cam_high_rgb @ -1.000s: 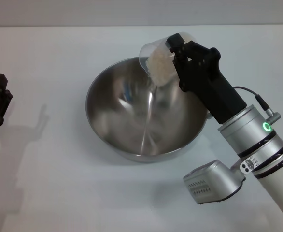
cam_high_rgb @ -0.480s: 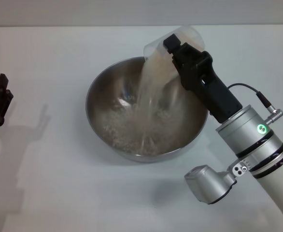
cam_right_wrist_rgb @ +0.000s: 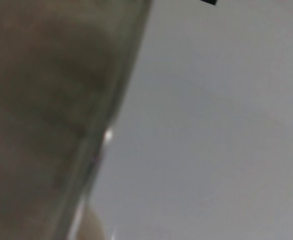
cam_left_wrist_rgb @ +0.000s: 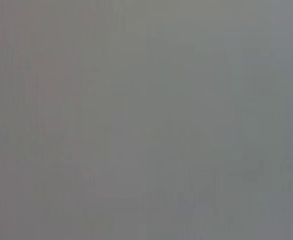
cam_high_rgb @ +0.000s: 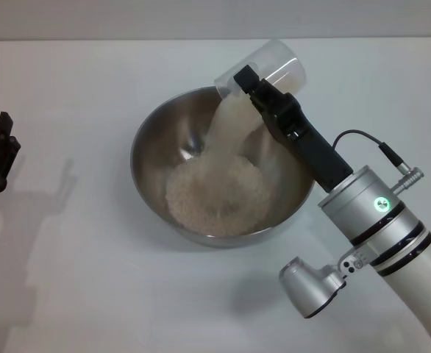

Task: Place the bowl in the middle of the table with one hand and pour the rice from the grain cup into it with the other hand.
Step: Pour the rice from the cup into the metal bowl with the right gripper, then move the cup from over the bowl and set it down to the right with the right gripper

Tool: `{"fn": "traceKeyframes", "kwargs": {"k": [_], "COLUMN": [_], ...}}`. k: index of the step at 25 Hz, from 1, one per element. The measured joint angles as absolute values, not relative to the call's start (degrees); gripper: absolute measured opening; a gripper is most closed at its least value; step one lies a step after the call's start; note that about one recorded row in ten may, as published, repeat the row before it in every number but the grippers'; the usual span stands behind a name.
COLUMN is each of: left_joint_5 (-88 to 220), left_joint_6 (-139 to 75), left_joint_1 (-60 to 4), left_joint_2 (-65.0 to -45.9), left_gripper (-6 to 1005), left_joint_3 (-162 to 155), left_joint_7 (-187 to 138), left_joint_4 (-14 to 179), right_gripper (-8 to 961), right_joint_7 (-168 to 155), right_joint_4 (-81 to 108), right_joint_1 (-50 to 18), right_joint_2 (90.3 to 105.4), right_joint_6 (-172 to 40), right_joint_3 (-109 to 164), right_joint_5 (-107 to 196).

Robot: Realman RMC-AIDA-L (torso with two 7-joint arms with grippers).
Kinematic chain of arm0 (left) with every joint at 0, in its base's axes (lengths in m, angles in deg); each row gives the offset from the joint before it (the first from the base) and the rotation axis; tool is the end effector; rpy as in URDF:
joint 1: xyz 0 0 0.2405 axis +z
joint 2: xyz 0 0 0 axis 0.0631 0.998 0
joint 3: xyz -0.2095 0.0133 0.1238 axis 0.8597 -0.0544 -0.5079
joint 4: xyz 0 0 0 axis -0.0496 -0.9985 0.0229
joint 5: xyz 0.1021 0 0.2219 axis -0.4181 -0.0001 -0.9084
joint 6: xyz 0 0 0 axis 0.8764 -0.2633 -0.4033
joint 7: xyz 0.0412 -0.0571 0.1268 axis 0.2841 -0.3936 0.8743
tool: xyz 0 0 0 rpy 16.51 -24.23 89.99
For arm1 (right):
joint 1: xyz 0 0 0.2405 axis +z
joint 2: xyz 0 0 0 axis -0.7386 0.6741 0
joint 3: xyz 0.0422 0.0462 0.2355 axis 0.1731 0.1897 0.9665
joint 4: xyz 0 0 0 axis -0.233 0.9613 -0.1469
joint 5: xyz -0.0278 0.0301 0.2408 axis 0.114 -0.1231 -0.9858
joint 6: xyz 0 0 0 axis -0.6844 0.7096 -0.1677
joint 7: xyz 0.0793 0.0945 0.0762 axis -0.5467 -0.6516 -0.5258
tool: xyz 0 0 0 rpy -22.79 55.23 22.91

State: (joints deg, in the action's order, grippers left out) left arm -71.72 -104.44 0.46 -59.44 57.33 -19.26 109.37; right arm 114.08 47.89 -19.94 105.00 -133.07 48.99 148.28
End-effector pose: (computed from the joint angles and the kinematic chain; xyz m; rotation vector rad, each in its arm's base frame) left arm -0.3345 0.2465 -0.0282 -1.5384 -0.2932 -0.7289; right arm 0.1944 0.2927 -0.1270 -1.2111 -1.3729 -0.2700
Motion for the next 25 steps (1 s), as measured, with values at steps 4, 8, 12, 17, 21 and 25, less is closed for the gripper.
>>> {"fn": "traceKeyframes", "kwargs": {"k": [4,8,12,17,21,25], "left_joint_5": [-71.7,-71.7,-71.7,-71.7,-71.7,-71.7], "left_joint_6": [-104.4,-104.4,-104.3,-104.3,-104.3,-104.3], "left_joint_1": [0.5,0.5,0.5,0.5,0.5,0.5], "left_joint_2": [-59.44,-59.44,-59.44,-59.44,-59.44,-59.44], "left_gripper": [807,807,807,807,807,807], "left_joint_3": [57.3,57.2,57.1,57.1,56.9,56.9], "left_joint_7": [-19.3,-19.3,-19.3,-19.3,-19.3,-19.4], "left_joint_4": [109.4,109.4,109.4,109.4,109.4,109.4], "right_gripper": [14,14,14,14,14,13], "right_joint_7": [118.5,125.1,131.1,134.4,125.5,104.7], "right_joint_4": [48.2,48.2,48.2,48.3,50.9,55.4], "right_joint_1": [-19.8,-19.8,-19.8,-19.7,-20.0,-21.8], "right_joint_2": [105.00,105.00,105.00,105.00,104.99,105.00], "right_joint_6": [-132.9,-132.1,-130.5,-129.5,-130.1,-132.7], "right_joint_3": [48.4,47.7,47.6,47.6,48.2,50.1], "right_joint_5": [148.4,148.9,149.1,149.9,149.8,147.9]}}
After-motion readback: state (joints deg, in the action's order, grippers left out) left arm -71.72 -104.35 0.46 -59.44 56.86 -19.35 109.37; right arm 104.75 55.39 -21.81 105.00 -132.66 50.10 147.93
